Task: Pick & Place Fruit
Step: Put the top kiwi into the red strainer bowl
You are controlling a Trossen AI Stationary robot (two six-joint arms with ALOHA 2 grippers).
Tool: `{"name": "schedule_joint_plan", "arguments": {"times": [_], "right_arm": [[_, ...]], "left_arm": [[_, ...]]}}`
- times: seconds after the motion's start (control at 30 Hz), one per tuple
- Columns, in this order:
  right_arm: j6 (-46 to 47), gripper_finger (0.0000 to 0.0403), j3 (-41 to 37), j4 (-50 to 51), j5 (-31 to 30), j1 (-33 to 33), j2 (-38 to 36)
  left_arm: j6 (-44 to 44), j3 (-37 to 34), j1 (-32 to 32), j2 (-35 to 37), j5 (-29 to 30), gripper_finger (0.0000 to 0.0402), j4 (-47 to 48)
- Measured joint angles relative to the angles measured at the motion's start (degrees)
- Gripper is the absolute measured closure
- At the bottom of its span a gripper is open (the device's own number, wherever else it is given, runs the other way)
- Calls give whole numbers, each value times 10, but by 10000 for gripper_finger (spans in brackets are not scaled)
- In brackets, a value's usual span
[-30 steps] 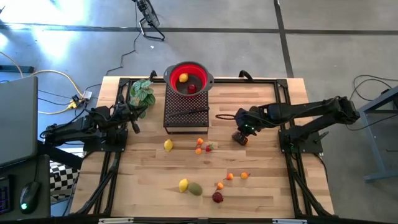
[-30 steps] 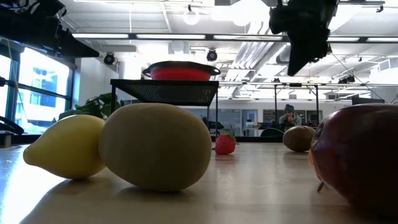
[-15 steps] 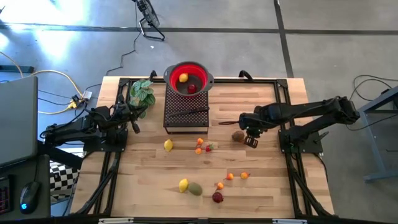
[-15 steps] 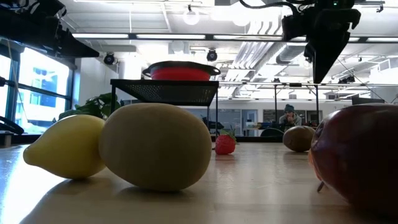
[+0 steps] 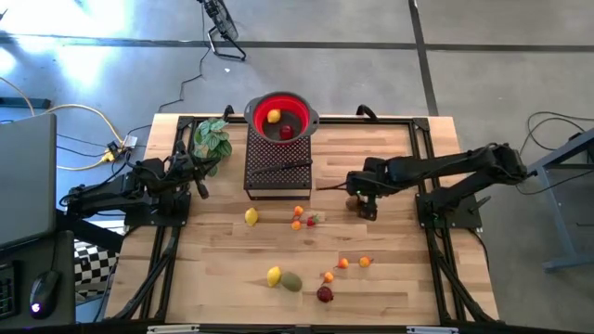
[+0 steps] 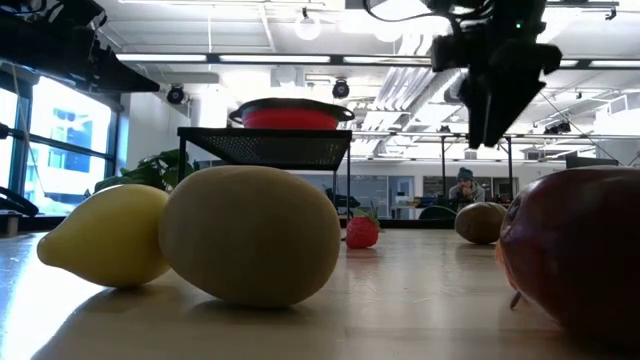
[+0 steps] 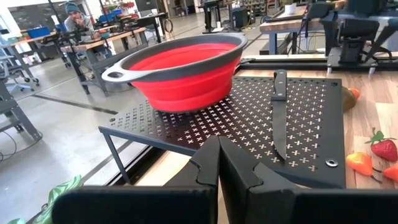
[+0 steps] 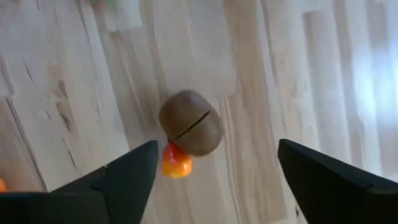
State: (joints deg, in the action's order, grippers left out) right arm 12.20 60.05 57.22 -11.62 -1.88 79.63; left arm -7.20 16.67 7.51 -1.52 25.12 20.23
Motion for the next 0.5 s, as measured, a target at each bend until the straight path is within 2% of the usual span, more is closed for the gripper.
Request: {"name": "schedule_joint_plan", "arguments": {"times": [0.17, 0.5], "right_arm": [[-6, 53, 0, 8, 0, 0, 42], [-59, 67, 0, 3, 16, 0, 114]], "left_arm": [[-1, 0, 0, 0, 0, 402, 1], [-3, 0, 0, 0, 0, 402, 0]]}}
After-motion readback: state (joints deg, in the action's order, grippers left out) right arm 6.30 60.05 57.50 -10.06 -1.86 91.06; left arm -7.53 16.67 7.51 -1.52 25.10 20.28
